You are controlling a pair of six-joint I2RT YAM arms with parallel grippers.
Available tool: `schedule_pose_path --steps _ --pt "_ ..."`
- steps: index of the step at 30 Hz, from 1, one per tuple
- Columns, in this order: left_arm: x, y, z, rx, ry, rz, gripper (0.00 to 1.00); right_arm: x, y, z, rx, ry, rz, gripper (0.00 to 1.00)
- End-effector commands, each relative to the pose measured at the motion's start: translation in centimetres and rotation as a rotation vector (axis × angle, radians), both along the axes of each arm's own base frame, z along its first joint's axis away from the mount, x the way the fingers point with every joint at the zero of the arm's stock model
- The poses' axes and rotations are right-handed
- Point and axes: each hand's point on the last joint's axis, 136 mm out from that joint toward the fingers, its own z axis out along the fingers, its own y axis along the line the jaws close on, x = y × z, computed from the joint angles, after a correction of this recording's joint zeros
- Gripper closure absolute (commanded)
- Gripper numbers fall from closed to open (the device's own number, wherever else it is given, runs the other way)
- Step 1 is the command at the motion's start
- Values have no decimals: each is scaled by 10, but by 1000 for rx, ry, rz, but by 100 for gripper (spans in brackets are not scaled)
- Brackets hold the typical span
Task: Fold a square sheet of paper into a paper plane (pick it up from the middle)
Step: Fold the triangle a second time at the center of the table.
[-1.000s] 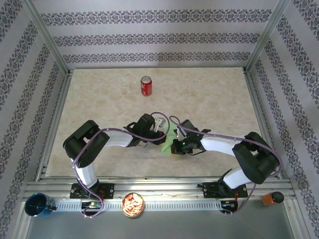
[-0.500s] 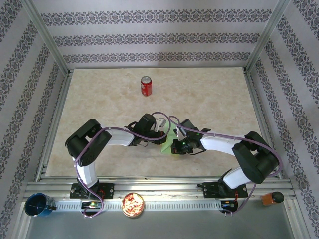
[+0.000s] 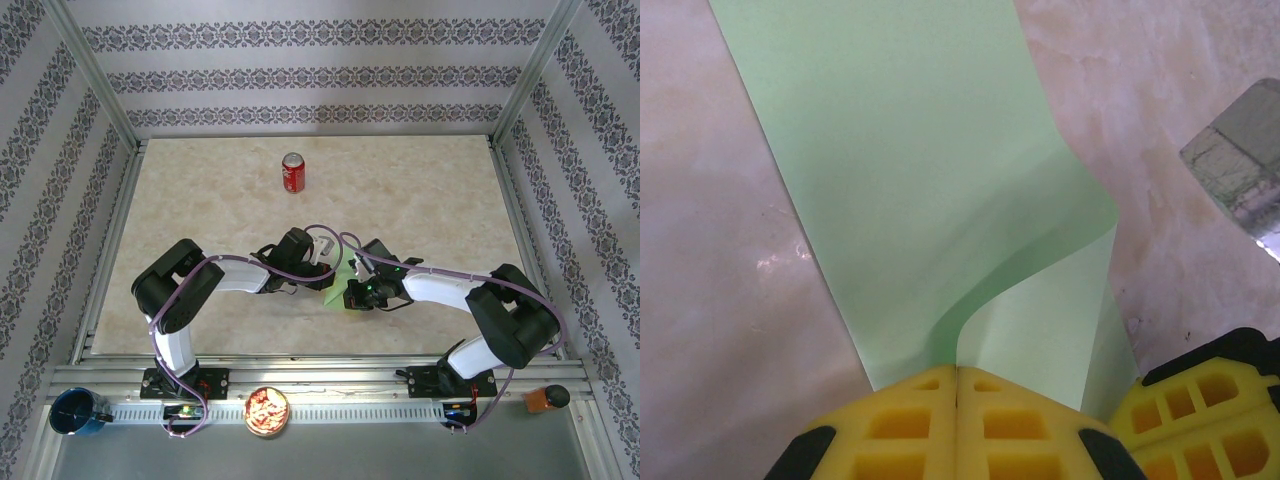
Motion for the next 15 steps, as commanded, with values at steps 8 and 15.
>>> schedule_pose_path --steps 8,15 --pt "4 1 -7 11 14 -16 99 -9 -14 -12 -68 46 -5 98" --pt "2 1 -12 21 32 -20 99 -8 -14 -11 -67 46 -8 97"
